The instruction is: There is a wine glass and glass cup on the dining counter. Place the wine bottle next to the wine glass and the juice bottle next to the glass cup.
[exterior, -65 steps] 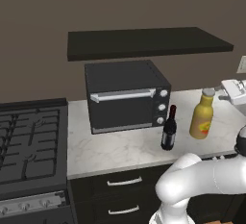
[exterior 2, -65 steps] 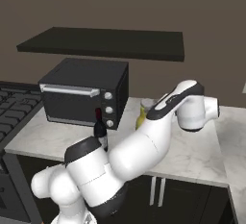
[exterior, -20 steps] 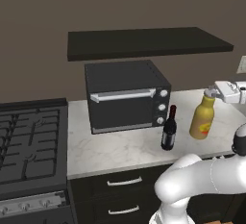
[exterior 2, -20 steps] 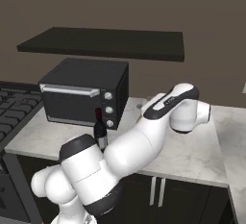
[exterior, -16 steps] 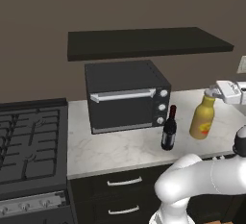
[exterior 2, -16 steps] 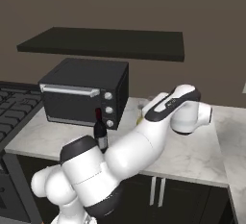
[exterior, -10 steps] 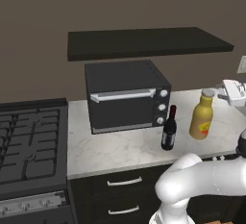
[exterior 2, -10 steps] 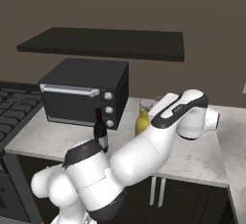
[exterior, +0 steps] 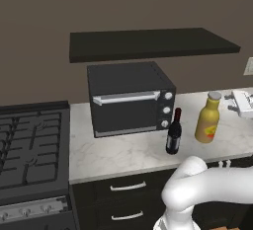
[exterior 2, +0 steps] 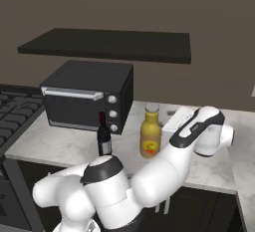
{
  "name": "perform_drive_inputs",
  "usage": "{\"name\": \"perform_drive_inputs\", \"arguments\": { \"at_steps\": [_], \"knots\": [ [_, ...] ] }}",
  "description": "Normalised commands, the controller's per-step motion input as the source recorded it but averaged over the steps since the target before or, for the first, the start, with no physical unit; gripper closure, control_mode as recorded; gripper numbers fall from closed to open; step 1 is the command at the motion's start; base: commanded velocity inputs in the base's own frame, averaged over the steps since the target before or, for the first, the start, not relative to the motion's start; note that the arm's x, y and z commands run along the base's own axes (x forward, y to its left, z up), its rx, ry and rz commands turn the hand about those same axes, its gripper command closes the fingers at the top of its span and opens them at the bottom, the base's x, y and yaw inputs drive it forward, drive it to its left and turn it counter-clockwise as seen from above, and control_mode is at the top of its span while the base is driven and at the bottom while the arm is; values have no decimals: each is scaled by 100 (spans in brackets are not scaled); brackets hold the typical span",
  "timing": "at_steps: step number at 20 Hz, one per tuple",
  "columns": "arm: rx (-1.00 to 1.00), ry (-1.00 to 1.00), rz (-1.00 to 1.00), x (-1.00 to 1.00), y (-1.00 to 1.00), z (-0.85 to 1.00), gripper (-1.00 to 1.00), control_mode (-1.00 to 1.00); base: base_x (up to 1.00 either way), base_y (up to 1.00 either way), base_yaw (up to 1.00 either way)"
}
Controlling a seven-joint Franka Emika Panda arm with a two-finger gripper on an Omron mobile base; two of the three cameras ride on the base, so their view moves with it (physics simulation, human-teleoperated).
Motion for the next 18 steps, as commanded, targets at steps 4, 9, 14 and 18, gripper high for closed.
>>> {"name": "perform_drive_inputs", "arguments": {
  "at_steps": [4,9,14,18],
  "knots": [
    [0,0,0,10,2,-24,-100,-100,0,0,0],
    [0,4,0,9,29,-1,-100,-100,0,0,0],
    [0,12,0,20,37,-1,-100,-100,0,0,0],
    [0,10,0,4,28,-5,-100,-100,0,0,0]
  ]
}}
